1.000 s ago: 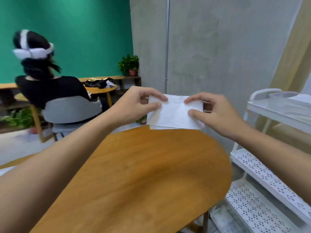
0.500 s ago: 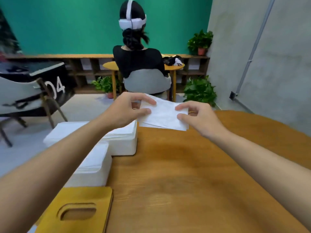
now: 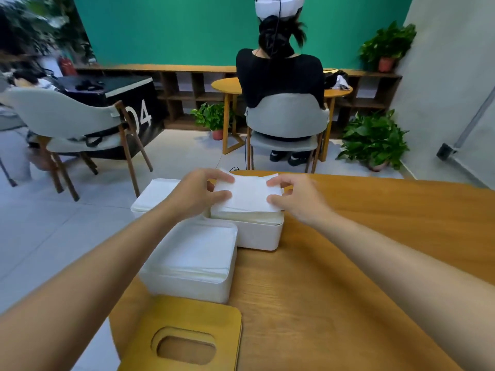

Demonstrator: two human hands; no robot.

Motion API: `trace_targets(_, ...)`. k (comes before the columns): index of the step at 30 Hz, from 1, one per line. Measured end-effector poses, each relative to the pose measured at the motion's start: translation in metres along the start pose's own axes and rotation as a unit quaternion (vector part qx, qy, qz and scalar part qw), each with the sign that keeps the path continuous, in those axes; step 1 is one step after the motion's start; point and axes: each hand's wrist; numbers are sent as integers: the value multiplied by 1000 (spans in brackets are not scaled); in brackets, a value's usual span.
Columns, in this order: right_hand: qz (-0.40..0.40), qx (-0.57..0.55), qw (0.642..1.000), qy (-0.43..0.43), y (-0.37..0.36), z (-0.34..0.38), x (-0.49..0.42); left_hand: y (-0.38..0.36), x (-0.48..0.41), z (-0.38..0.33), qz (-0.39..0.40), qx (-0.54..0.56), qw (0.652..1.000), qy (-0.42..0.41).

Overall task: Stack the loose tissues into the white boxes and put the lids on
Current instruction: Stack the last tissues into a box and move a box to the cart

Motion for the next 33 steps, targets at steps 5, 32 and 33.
trace_targets(5, 25, 112, 993, 12, -11, -4, -1, -16, -5, 11, 6, -105, 994, -31)
trace_targets(32, -55, 122, 991, 15, 175, 6, 98, -19, -7, -195, 45, -224, 937, -265)
trace_targets(33, -77, 130, 988, 20, 199, 4, 112, -26, -8, -222, 40, -197, 936, -288)
Point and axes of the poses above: each hand's wrist, its own x-axis away from the middle knuckle, its own y-axis out of the back of the hand, z = x × y, and after that the axes turned 12 degrees about -x, right-handed
